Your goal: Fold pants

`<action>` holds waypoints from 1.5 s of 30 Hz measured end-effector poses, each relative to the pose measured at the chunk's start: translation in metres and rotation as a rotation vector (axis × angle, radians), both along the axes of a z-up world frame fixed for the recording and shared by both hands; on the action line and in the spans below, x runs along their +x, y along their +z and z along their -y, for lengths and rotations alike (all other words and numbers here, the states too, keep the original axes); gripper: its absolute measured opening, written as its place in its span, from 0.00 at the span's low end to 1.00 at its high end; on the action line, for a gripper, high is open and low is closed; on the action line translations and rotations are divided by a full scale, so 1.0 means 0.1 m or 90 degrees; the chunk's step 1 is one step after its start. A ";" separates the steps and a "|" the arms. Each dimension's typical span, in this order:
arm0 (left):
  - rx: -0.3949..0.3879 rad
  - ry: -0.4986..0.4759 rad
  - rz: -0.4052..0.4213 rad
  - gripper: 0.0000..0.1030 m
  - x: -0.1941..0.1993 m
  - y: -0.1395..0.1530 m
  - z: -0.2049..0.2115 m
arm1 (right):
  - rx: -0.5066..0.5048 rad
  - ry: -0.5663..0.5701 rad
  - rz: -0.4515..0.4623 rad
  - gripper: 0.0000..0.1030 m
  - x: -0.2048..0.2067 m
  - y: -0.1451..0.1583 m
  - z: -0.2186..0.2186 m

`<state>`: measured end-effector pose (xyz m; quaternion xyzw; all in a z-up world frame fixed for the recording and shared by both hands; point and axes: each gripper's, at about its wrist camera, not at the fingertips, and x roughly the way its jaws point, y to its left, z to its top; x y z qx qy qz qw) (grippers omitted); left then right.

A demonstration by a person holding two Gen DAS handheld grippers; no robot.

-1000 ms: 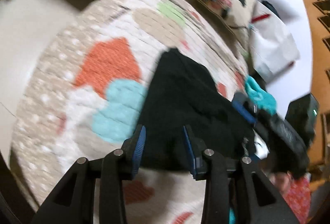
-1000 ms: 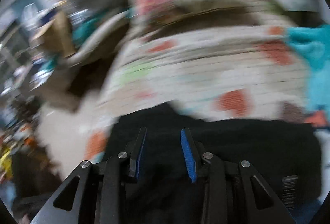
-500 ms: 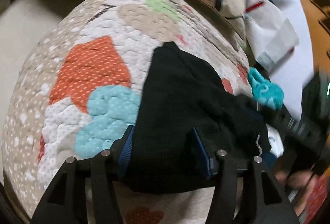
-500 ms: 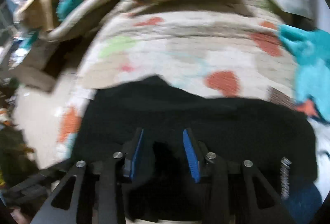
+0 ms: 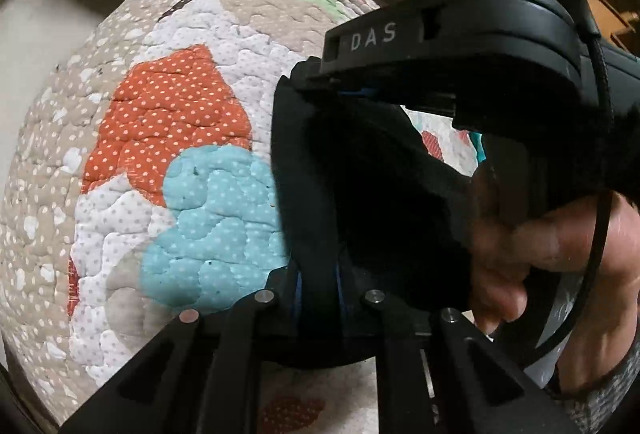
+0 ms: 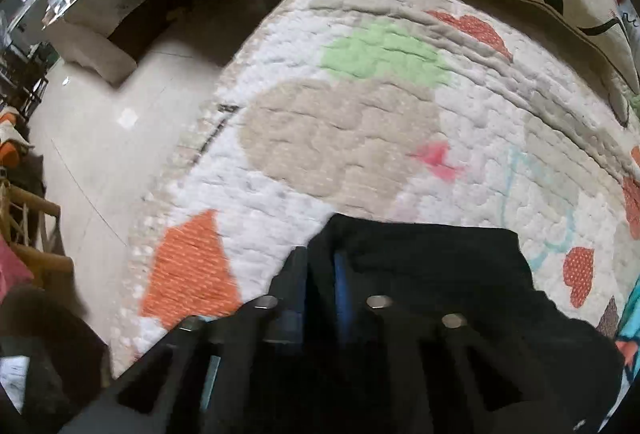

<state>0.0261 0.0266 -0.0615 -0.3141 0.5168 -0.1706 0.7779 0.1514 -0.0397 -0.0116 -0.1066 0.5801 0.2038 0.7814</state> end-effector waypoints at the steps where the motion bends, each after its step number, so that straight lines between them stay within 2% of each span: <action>1: -0.003 0.002 -0.002 0.11 0.00 0.01 -0.04 | -0.002 -0.004 -0.001 0.09 0.00 0.00 -0.01; 7: -0.010 0.053 -0.006 0.11 -0.02 0.08 -0.41 | 0.046 -0.040 -0.020 0.07 0.12 0.05 -0.12; 13: 0.042 0.154 -0.012 0.11 -0.12 0.12 -0.88 | 0.061 -0.010 -0.020 0.07 0.19 0.08 -0.64; 17: 0.010 0.190 -0.031 0.12 -0.16 0.06 -1.04 | 0.083 -0.019 -0.024 0.10 0.26 0.06 -0.70; 19: 0.009 0.202 -0.026 0.12 -0.18 0.08 -1.10 | 0.127 -0.044 -0.013 0.15 0.26 0.19 -0.51; 21: 0.025 0.217 -0.006 0.12 -0.22 0.12 -1.12 | 0.163 -0.093 0.022 0.24 0.19 0.40 -0.12; 25: 0.081 0.229 0.074 0.12 -0.31 0.38 -1.02 | 0.167 -0.127 0.078 0.24 -0.11 0.61 0.53; 27: 0.113 0.209 0.116 0.17 -0.26 0.50 -0.88 | 0.208 -0.139 0.058 0.24 -0.27 0.55 0.72; 29: 0.147 0.173 0.136 0.30 -0.24 0.53 -0.70 | 0.229 -0.139 0.032 0.24 -0.48 0.39 0.80; 31: 0.176 0.133 0.112 0.35 -0.16 0.43 -0.54 | 0.210 -0.141 0.015 0.24 -0.58 0.23 0.79; 32: 0.198 0.104 0.085 0.39 -0.14 0.33 -0.47 | 0.181 -0.150 0.006 0.24 -0.63 0.09 0.80; 33: 0.220 0.070 0.048 0.39 -0.10 0.20 -0.39 | 0.156 -0.162 0.006 0.24 -0.66 0.01 0.82; 34: 0.239 0.055 0.038 0.39 -0.09 0.13 -0.35 | 0.151 -0.171 0.012 0.24 -0.71 -0.03 0.90; 35: 0.260 0.056 0.057 0.40 -0.11 0.15 -0.31 | 0.146 -0.187 0.033 0.37 -0.78 -0.03 1.01; 36: 0.282 0.046 0.068 0.43 -0.12 0.19 -0.25 | 0.115 -0.206 0.053 0.40 -0.83 -0.02 1.08; 37: 0.287 0.040 0.072 0.47 -0.12 0.20 -0.23 | 0.080 -0.224 0.071 0.41 -0.89 0.00 1.16; 38: 0.290 0.039 0.075 0.47 -0.13 0.20 -0.21 | 0.067 -0.249 0.094 0.42 -0.98 0.04 1.33; 41: 0.242 0.072 0.096 0.47 -0.16 0.29 -0.29 | 0.158 -0.351 0.109 0.42 -1.19 0.18 1.86; 44: 0.250 0.078 0.142 0.47 -0.19 0.49 -0.24 | 0.270 -0.492 0.108 0.45 -1.46 0.22 2.47; 45: 0.243 0.069 0.151 0.47 -0.18 0.57 -0.19 | 0.285 -0.519 0.108 0.45 -1.53 0.20 2.58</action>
